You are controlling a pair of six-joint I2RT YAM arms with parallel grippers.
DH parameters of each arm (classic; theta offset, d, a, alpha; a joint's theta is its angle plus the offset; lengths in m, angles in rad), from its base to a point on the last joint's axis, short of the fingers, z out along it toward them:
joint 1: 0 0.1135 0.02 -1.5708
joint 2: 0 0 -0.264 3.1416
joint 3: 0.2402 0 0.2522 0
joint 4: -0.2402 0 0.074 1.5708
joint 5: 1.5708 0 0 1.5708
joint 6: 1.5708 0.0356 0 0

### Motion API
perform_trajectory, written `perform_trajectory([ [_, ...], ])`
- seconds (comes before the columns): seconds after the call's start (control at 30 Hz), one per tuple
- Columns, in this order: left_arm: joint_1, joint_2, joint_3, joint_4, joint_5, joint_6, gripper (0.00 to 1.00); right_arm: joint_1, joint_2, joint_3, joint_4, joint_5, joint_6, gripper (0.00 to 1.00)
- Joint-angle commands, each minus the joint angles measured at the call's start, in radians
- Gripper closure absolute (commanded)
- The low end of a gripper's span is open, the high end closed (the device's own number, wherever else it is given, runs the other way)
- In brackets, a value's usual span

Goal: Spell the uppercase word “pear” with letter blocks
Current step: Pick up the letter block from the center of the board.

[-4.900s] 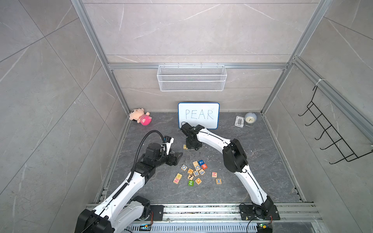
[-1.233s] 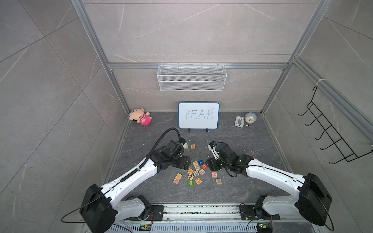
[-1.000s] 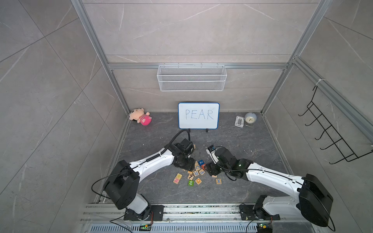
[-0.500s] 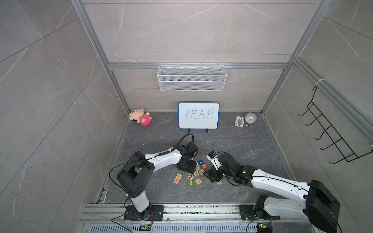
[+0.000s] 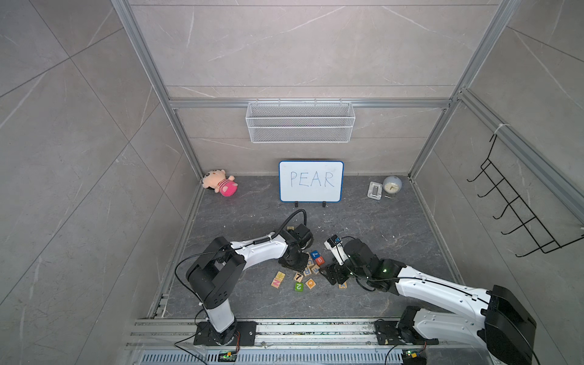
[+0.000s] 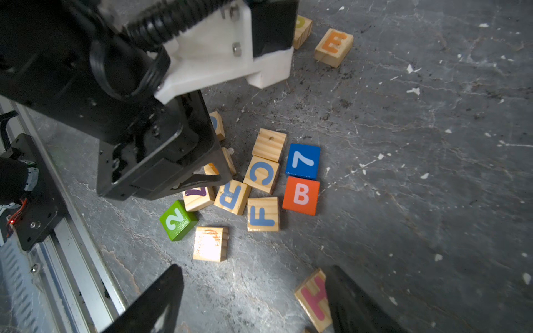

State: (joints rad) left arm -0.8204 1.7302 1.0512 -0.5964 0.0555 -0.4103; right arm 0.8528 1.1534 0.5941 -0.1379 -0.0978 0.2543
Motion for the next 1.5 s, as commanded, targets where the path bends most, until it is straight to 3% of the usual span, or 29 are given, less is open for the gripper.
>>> perform_trajectory([
  [0.0, 0.002, -0.001, -0.002, -0.035, -0.078, -0.013, 0.55, 0.005, -0.015, 0.0, -0.021, 0.015, 0.014, 0.2],
  [0.53, -0.001, -0.051, -0.02, -0.057, -0.091, -0.005, 0.59, 0.007, 0.001, 0.024, -0.029, 0.018, 0.011, 0.2],
  [0.9, -0.056, 0.046, 0.038, -0.01, -0.04, -0.002, 0.6, 0.008, 0.005, 0.026, -0.032, 0.038, 0.014, 0.2],
  [1.23, -0.054, 0.024, 0.006, -0.001, -0.071, -0.027, 0.61, 0.01, -0.009, 0.025, -0.036, 0.047, 0.011, 0.2],
  [1.47, -0.054, -0.006, 0.009, -0.009, -0.069, -0.022, 0.77, 0.011, -0.019, 0.024, -0.041, 0.054, 0.01, 0.2],
])
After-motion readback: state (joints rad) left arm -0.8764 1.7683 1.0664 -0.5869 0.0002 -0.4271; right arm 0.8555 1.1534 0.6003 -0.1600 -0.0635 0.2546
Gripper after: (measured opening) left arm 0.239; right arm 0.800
